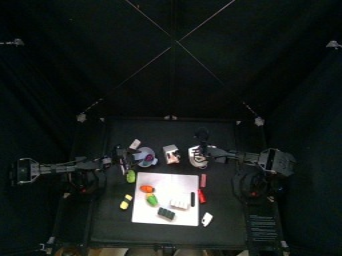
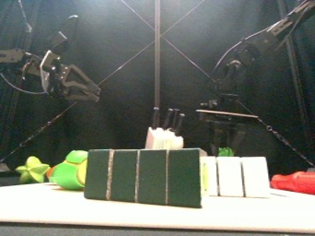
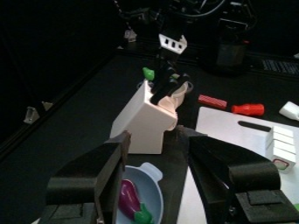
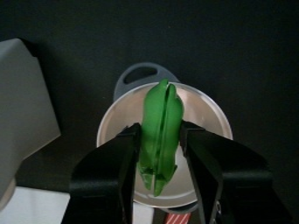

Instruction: Hand peas to other hand

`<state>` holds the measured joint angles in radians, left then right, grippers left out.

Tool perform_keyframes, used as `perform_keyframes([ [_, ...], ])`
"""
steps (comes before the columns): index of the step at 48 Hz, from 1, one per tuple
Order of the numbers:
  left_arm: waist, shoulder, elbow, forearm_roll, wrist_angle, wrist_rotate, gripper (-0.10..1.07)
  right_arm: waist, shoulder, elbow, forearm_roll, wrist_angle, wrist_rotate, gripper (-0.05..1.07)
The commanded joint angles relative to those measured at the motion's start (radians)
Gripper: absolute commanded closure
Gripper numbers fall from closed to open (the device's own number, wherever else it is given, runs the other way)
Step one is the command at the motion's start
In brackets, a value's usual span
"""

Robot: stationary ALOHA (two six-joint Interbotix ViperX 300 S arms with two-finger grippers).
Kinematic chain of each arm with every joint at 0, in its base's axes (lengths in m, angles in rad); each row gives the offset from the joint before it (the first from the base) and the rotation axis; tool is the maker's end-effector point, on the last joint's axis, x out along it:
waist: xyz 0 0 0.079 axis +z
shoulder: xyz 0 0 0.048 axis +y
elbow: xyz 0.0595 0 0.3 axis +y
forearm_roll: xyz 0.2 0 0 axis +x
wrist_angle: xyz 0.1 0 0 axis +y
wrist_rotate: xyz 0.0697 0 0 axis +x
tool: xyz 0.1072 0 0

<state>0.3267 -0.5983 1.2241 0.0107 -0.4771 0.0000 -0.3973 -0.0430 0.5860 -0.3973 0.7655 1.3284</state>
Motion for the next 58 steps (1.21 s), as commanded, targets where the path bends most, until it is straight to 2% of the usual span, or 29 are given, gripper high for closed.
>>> perform_keyframes([
  [1, -0.003, -0.002, -0.012, -0.002, 0.003, -0.002, 0.13, 0.008, -0.077, -0.041, -0.028, 0.006, -0.003, 0.38],
  [13, -0.005, -0.011, -0.005, 0.002, 0.018, 0.002, 0.13, 0.012, -0.16, -0.075, -0.101, 0.011, -0.006, 0.38],
  [34, 0.005, -0.051, 0.006, 0.0, 0.012, 0.003, 0.13, 0.061, -0.15, -0.164, -0.256, -0.144, -0.005, 0.38],
  [38, -0.002, -0.049, -0.008, 0.002, 0.002, 0.003, 0.13, 0.069, -0.149, -0.178, -0.279, -0.196, -0.003, 0.38],
  [48, -0.012, -0.034, -0.034, 0.0, -0.02, 0.002, 0.13, 0.084, -0.147, -0.167, -0.41, -0.43, -0.005, 0.38],
  [55, -0.012, -0.034, -0.051, -0.009, -0.11, -0.009, 0.13, 0.089, -0.143, -0.133, -0.5, -0.569, -0.003, 0.39],
  [58, -0.012, -0.031, -0.057, -0.048, -0.167, -0.018, 0.12, 0.089, -0.138, -0.126, -0.526, -0.606, -0.003, 0.39],
])
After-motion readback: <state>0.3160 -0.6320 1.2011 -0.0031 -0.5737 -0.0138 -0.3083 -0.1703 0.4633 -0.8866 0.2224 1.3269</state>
